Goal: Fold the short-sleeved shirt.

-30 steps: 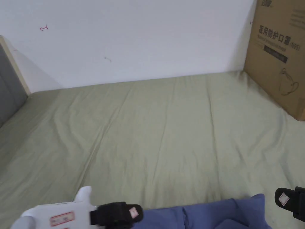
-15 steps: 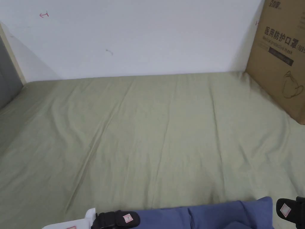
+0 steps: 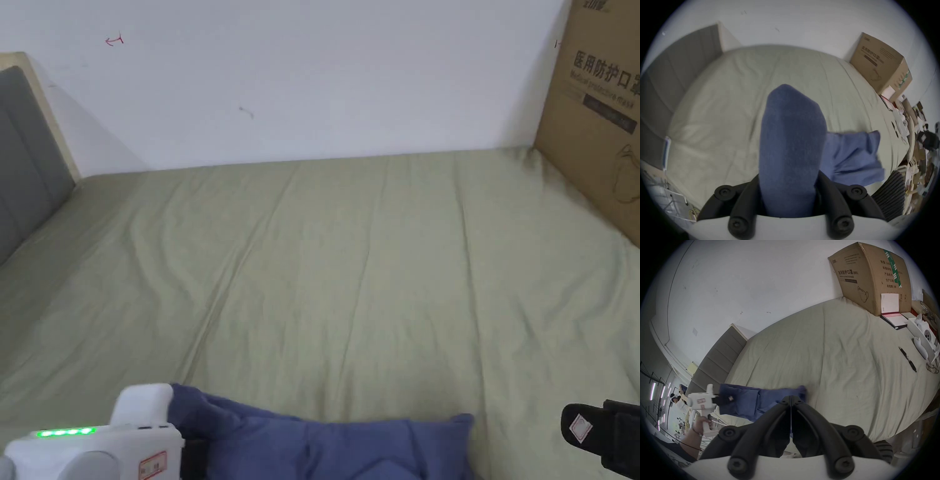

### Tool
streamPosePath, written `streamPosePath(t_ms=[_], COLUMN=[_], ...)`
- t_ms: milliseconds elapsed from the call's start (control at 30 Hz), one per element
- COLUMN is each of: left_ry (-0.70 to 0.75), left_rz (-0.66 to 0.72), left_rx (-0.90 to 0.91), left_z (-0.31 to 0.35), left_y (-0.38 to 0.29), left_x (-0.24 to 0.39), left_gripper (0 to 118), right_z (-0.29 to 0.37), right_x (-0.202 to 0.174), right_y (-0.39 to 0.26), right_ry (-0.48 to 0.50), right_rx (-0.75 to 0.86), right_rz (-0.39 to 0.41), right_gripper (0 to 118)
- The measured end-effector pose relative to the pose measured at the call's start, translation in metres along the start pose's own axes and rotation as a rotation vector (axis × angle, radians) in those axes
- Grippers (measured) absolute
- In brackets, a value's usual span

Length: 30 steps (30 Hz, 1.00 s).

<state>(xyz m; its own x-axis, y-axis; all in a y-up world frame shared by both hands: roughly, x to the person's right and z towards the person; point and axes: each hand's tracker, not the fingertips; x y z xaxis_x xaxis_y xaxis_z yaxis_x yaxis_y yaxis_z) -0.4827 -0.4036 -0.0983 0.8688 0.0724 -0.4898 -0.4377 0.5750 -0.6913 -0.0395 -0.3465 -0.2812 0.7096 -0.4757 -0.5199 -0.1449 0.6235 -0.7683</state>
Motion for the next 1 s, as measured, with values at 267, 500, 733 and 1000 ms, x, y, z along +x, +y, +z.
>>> streamPosePath(t_ms=[267,500,733,1000], left_ry=[-0.277,-0.561,-0.705,-0.49], left_rz=[0.068,0.128,0.137,-0.123], left_rx=[-0.131,-0.368,-0.205,-0.256], left_z=[-0.009,-0.096,-0.048,-0.051], left_y=[0.022,0.014,0.025,0.004], left_x=[0.08,0.179,0.165,0.178], left_gripper=[10,105,98,1], right_z=[0.01,0.031,0.043,0.041], right_x=[0.015,0.036,0.051,0.057], right_y=[-0.007,-0.006,-0.003,-0.001], right_ry=[0.052,0.019,0.011,0.028], right_rx=[0.016,0.054,0.091,0.118], right_rz=[-0.035,-0.052,-0.083,-0.094], right_gripper=[0,0,0,0])
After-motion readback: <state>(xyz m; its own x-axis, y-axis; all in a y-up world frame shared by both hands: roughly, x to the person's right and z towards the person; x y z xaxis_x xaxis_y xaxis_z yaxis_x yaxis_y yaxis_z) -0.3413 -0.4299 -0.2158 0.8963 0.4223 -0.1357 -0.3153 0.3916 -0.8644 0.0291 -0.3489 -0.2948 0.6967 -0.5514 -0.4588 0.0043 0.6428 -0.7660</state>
